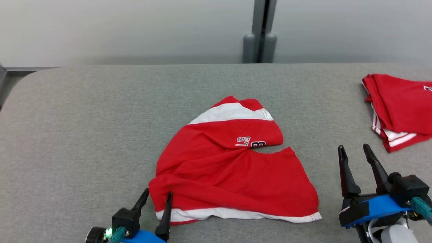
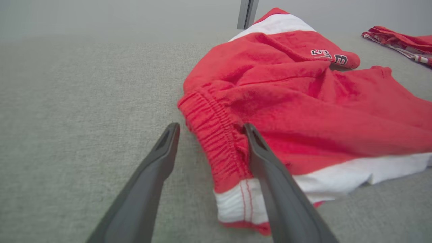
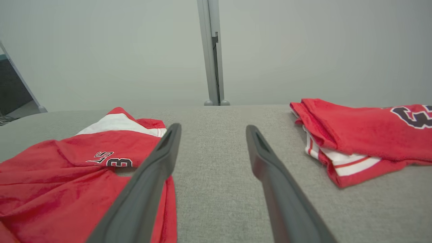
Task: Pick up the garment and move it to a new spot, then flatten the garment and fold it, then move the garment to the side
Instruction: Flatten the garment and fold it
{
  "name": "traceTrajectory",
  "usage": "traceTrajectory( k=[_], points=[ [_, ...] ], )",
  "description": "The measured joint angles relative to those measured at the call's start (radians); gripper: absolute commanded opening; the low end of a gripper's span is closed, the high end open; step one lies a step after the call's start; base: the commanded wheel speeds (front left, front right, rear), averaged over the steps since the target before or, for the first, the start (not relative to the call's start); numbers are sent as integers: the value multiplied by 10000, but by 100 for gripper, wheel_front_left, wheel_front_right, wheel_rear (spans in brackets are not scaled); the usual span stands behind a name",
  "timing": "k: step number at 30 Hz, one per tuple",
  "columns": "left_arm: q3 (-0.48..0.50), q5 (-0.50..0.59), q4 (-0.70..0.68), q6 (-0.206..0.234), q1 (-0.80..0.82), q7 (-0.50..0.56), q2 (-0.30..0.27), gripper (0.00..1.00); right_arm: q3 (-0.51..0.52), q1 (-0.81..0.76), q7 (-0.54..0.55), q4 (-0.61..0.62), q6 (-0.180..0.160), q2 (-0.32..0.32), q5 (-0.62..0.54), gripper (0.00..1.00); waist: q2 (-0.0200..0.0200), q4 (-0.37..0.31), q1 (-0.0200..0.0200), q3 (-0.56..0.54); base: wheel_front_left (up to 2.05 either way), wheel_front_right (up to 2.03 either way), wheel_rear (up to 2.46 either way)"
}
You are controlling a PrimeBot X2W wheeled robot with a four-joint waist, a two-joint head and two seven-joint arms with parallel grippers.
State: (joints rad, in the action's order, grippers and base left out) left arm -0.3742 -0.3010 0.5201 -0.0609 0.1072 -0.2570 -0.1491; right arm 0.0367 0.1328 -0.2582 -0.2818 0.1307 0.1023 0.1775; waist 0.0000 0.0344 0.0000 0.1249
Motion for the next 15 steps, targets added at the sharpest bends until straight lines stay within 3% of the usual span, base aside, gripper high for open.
traceTrajectory(
  k=[8, 15],
  points=[
    [25, -171, -552, 174, -895, -15, -40, 100, -42, -206, -12, -157, 0, -79, 0, 100, 0, 526, 0, -534, 0, 0, 0],
    [405, -123, -1737, 422, -1116, -46, -265, 100, -186, -344, -15, -203, 0, -140, -8, 100, 0, 525, -1, -816, 0, 0, 0]
  ],
)
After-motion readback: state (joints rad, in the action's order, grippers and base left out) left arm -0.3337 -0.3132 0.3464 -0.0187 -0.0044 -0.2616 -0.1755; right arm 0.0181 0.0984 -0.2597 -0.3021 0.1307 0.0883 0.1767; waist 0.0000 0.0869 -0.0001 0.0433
